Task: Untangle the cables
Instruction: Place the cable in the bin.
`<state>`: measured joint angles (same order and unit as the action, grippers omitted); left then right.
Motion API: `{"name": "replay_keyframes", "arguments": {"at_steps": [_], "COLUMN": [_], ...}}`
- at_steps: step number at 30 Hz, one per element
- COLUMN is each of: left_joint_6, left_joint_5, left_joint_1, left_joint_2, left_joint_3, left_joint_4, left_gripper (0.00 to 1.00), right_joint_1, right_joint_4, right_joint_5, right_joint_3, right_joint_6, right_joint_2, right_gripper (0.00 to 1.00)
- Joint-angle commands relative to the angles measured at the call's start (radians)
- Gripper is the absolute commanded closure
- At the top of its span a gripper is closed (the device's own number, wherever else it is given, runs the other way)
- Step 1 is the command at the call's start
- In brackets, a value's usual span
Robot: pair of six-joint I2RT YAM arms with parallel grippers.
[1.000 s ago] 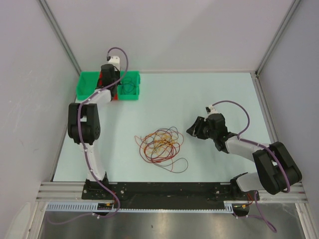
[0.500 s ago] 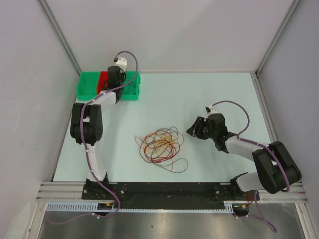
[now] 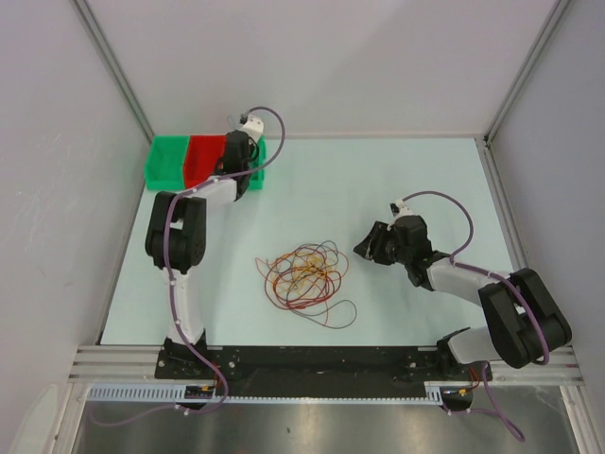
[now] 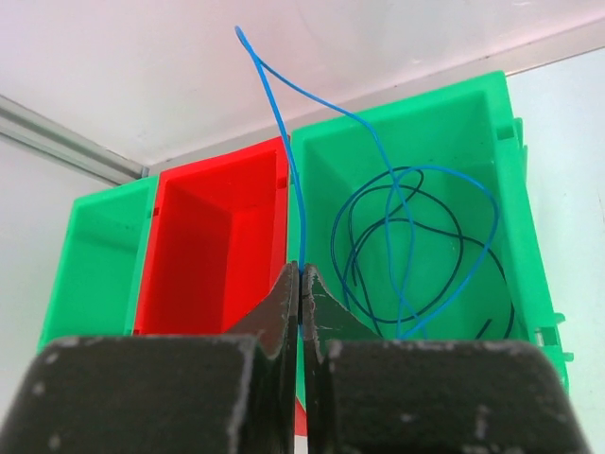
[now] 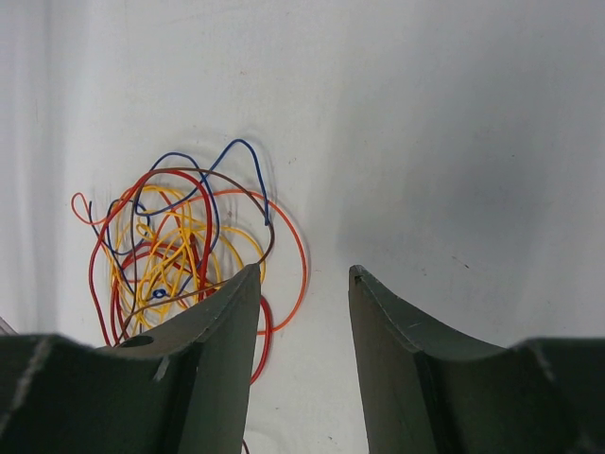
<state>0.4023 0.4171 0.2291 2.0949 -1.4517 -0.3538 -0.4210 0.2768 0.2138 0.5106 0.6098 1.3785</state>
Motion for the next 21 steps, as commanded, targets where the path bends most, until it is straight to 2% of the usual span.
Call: {"name": "replay_keyframes", "arguments": {"at_steps": [1,6,9,13,16,18,21], "left_joint_6": [-0.013,-0.104,-0.209,-0.322,-0.382,-0.396,-0.425], "left_joint_5": [-0.107,-0.17,-0.208,-0.259,-0.336,-0.342,-0.334], "left_joint_1": [-0.001,-0.002,-0.02,-0.062,-0.096,-0.108,-0.117], "left_joint_2": [0.001,0.031,0.045,0.062,0.086,0.12,0.126], "left_joint_3": [-0.021,-0.085,-0.116,-0.136,-0.185,-0.258,-0.294], "left_joint_4": [0.012,0.14,0.205,0.239,0.291,0.373,0.415], "left_gripper": [1.0,1.0,1.0,1.0,1.0,1.0,0.99], "right_joint_1": [0.007,0.007,0.01,0.01,0.01,0.01,0.01], "right_joint_4": [0.042,0.044,0.045,0.042,0.042,0.042,0.044], "right_joint_5": [0.01,0.012,0.012,0.009,0.01,0.009,0.01], "right_joint_3": [-0.003,-0.003,-0.003,-0.003,-0.003,-0.003,-0.003], "right_joint_6": [0.004,0.004,0.004,0.004,0.004,0.002,0.002], "right_joint_2": [0.004,0.004,0.005,0.002,0.004,0.002,0.004], "right_gripper": [0.53,0.53,0.54,0.54,0.54,0.54,0.54]}}
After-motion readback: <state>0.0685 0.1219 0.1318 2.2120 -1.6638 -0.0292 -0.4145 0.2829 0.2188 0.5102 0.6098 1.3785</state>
